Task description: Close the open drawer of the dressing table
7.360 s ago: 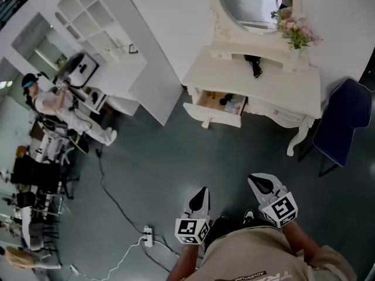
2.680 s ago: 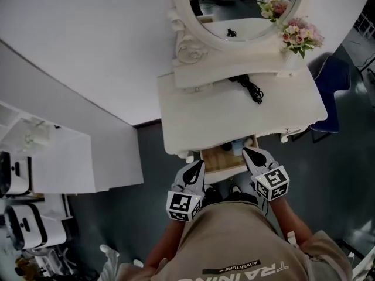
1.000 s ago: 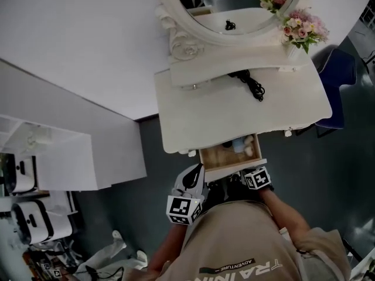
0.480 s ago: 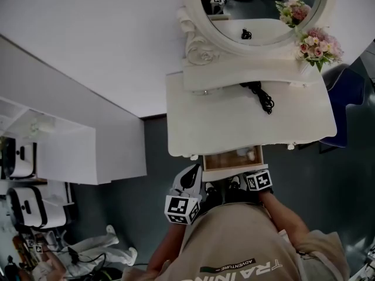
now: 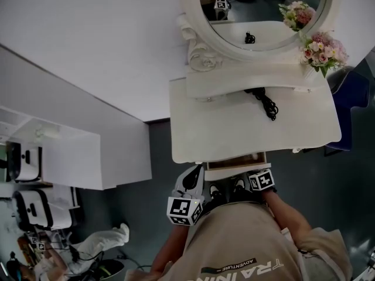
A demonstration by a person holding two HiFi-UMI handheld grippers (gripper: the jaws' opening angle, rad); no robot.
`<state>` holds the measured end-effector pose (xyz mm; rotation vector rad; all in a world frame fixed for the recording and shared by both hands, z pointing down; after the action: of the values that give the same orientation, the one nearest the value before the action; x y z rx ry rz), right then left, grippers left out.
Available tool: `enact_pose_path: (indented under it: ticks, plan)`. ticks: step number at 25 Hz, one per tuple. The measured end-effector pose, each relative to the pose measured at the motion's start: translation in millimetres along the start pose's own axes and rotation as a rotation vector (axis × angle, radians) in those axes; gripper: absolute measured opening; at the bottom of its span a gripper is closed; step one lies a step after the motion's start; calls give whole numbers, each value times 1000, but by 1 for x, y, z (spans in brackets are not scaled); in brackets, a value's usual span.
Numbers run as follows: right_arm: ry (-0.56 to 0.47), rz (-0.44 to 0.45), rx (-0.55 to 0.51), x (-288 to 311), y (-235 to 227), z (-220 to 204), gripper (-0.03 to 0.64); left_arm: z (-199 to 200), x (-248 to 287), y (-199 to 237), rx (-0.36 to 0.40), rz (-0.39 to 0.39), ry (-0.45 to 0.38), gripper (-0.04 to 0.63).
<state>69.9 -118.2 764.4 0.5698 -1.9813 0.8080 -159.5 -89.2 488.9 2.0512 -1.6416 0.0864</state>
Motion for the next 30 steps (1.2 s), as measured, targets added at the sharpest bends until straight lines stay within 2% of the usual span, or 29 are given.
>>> enact_pose_path:
  ticks: [4,9,14,19,30]
  plan:
    - [-6,16,6,4,-4,11,3,5,5,5,3,18,1,17]
    - [-19,-21,-61,5,-15,25,3,11,13,8,-15,35,-5,17]
    - [-40,-26,-76,8,-26,43,3,15,15,11,-10,52,-4,17]
    - [-67,-78,-196,11,-34,57,3,17,14,15,-16,71,-8,17]
    - [-97,-67,-48,17,-48,71,3,18,10,24,-31,92,2,17]
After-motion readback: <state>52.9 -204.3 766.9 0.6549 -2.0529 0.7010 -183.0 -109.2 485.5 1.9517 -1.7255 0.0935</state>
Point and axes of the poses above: the fingertips, and each gripper's own axes: x forward along the fingers, y to its left, z out of its top, the point moved 4 cm from there along -x, backward along the fingers, and after that the axes turned 10 degrees about -x, right-handed, at the moved point
